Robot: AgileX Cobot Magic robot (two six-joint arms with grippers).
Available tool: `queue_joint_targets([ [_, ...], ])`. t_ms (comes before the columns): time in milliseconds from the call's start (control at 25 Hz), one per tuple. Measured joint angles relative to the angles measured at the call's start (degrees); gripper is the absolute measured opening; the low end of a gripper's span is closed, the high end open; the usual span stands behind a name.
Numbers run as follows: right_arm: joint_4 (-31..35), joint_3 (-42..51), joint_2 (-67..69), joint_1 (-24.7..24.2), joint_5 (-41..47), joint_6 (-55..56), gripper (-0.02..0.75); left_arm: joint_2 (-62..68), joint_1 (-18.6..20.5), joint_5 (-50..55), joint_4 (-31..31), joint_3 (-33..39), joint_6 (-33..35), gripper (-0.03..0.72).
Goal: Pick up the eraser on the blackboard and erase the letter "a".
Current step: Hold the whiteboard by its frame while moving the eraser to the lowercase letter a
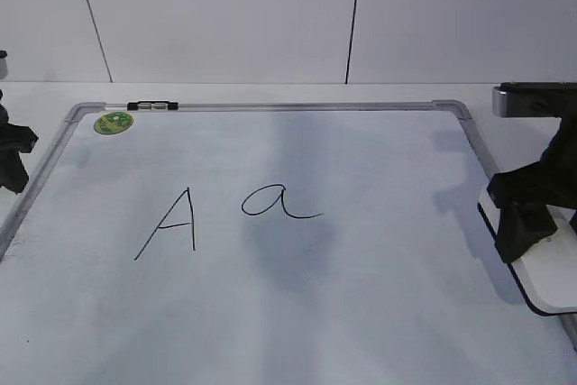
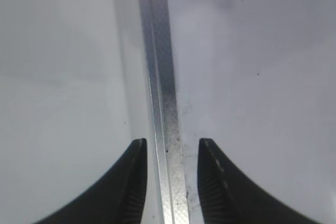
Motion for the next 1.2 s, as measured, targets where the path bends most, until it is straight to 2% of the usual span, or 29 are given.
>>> queue_joint_targets([
  [280,0.00,0.00,0.00,0.00,-0.10,-0.09,0.574,3.88,0.00,1.19,0.52,-0.70,1.01,0.231],
  [880,0.11,0.00,0.00,0.00,-0.10,-0.34,0.574,6.24,0.00,1.07,1.22,-1.28,1.04,0.085],
  [1200,0.11,0.00,0.00,0.00,-0.22,-0.34,0.574,6.87,0.11,1.78,1.03,-1.76,0.90,0.054],
])
